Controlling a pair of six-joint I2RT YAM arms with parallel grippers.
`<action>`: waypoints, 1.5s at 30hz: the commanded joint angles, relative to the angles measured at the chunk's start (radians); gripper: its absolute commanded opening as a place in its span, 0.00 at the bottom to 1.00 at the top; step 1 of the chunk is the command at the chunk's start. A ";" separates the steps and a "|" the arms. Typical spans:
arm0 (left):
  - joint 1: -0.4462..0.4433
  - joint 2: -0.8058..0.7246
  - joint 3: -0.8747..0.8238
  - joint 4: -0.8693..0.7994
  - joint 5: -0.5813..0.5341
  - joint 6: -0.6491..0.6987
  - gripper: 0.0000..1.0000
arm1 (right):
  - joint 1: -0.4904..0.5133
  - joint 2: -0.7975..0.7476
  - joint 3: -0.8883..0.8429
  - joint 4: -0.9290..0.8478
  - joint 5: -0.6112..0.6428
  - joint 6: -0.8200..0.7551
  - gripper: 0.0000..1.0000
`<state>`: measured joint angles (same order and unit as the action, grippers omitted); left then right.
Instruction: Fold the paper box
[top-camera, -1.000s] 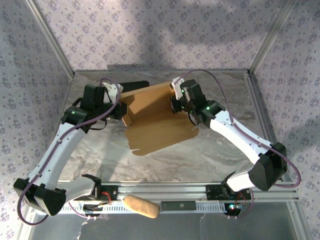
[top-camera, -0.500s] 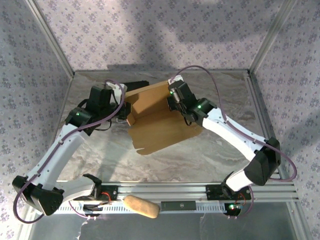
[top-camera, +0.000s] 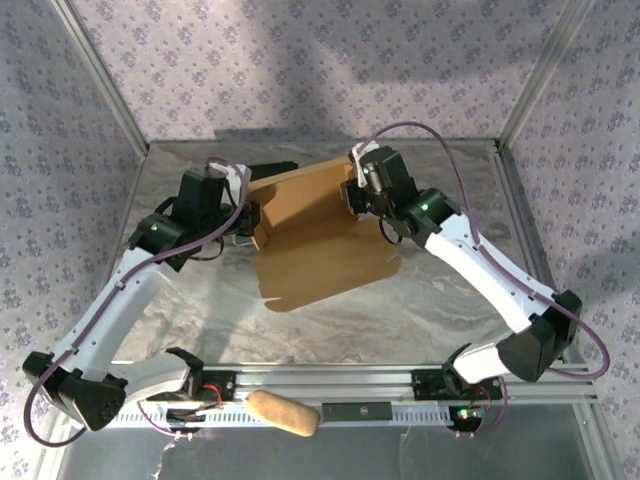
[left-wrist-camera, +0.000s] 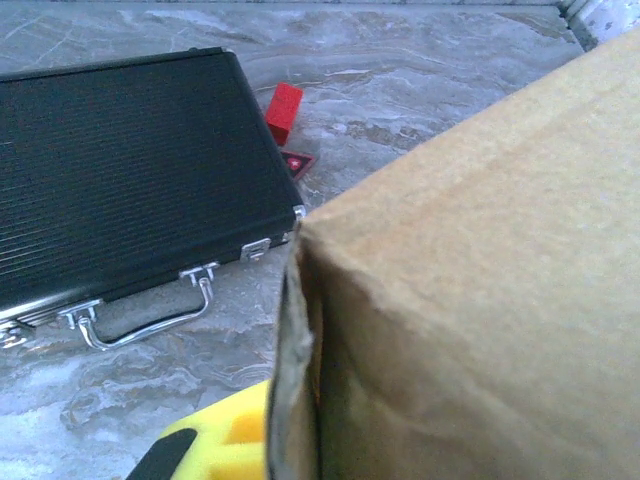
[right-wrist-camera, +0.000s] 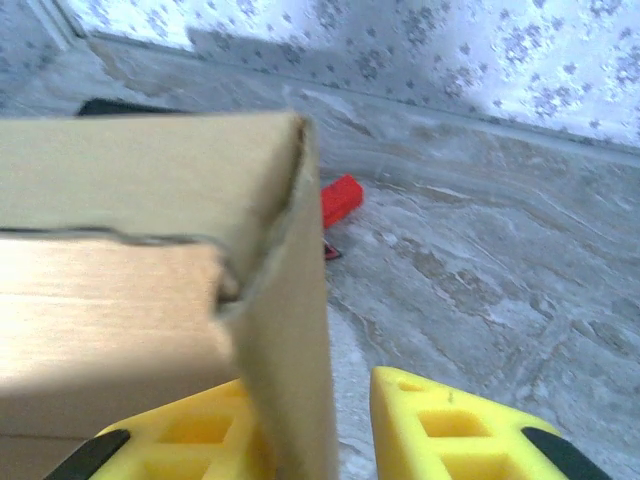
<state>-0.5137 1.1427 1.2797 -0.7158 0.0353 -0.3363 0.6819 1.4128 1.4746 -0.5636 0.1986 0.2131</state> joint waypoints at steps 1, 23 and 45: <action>-0.011 0.016 0.050 -0.021 -0.018 -0.020 0.00 | -0.004 -0.026 0.027 -0.033 -0.046 -0.015 0.33; -0.015 0.032 0.069 -0.030 0.000 -0.004 0.00 | -0.044 0.055 0.026 -0.014 -0.038 -0.024 0.26; -0.060 0.070 0.066 -0.031 -0.113 0.003 0.00 | 0.131 0.217 0.274 -0.430 0.494 0.306 0.00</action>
<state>-0.5446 1.1938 1.3159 -0.7303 -0.0212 -0.3424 0.7898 1.6051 1.6848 -0.8295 0.5301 0.3748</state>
